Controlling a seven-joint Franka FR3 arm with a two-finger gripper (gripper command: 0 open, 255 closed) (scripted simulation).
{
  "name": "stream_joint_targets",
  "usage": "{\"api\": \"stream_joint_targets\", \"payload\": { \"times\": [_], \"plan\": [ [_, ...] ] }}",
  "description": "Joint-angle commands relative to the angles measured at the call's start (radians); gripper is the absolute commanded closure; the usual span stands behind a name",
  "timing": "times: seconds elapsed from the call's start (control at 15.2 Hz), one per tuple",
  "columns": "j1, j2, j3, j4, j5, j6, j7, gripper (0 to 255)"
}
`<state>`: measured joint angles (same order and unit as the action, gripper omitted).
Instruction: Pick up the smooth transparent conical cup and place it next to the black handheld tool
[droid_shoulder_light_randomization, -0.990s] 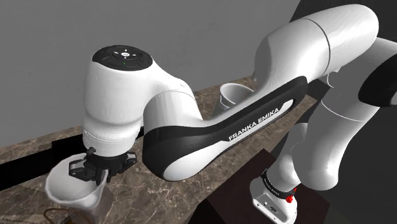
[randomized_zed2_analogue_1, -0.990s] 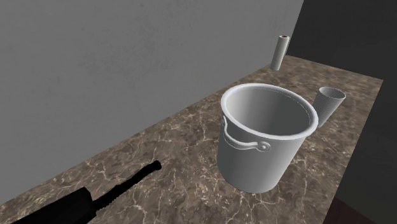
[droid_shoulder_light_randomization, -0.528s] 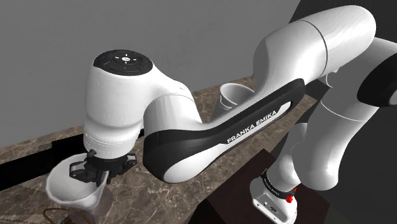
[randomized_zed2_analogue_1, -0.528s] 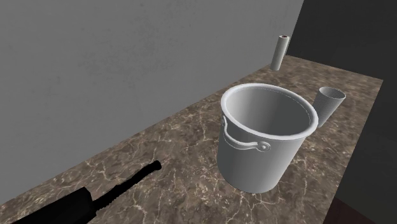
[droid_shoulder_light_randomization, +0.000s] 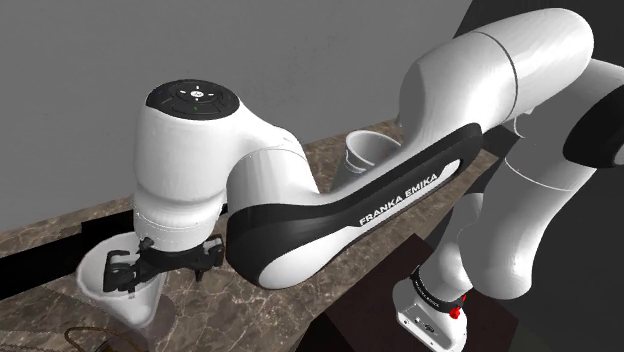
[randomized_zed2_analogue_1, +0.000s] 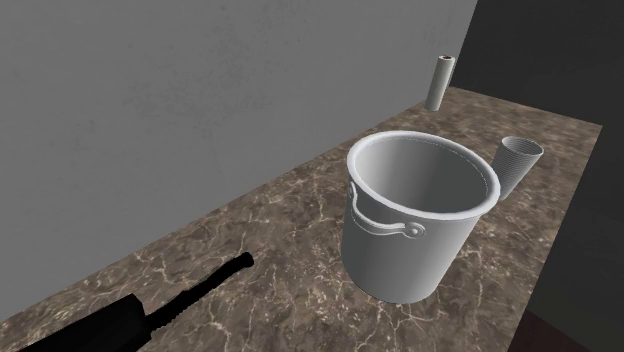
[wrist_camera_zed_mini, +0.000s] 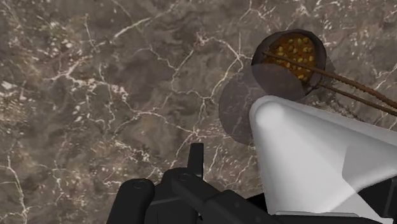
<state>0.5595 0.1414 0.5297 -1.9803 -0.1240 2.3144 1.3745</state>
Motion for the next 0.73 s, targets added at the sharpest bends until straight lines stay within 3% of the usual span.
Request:
{"api": "stream_joint_targets", "payload": {
  "times": [0.0,0.13,0.66],
  "plan": [
    [-0.006,-0.034,0.005,0.011,0.026,-0.04,-0.017,0],
    [-0.012,-0.072,0.007,0.029,0.054,-0.09,-0.035,0],
    [-0.011,-0.072,0.006,0.029,0.054,-0.09,-0.035,0]
  ]
}}
